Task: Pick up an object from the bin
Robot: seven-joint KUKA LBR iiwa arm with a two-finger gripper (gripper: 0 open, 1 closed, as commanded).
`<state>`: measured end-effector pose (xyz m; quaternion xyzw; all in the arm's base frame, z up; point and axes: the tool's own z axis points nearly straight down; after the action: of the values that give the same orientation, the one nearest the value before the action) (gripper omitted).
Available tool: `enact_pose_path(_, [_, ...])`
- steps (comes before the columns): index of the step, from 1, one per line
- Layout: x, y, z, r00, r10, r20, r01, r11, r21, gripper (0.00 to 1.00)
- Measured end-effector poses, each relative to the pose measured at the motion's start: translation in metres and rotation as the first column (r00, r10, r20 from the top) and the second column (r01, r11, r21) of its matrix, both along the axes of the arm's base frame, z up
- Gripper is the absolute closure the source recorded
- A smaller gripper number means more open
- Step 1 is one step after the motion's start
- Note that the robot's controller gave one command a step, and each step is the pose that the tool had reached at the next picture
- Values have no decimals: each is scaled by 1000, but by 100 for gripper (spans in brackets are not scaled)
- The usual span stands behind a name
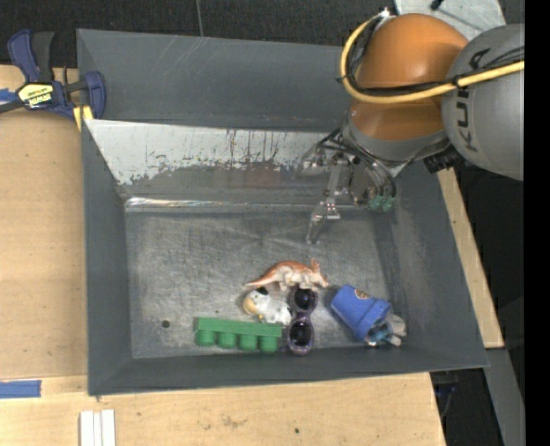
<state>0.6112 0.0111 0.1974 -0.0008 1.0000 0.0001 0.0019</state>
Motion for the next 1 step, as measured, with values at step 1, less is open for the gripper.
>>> enact_pose_path(1, [-21, -1, -52, 994, 110, 2, -110, 994, -1, 0])
